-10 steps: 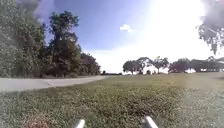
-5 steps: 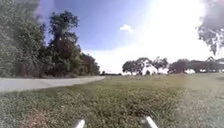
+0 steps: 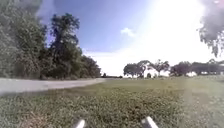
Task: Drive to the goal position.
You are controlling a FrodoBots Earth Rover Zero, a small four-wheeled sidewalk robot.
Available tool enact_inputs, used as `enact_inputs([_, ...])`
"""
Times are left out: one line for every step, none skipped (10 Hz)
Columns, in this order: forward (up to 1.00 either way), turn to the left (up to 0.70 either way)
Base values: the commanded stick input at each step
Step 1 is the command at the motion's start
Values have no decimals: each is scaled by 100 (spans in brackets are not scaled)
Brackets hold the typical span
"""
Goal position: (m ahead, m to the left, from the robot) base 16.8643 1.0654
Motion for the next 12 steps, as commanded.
enact_inputs([70,0])
enact_inputs([70,0])
enact_inputs([70,20])
enact_inputs([70,35])
enact_inputs([70,35])
enact_inputs([70,35])
enact_inputs([70,35])
enact_inputs([70,35])
enact_inputs([70,35])
enact_inputs([70,35])
enact_inputs([70,35])
enact_inputs([70,35])
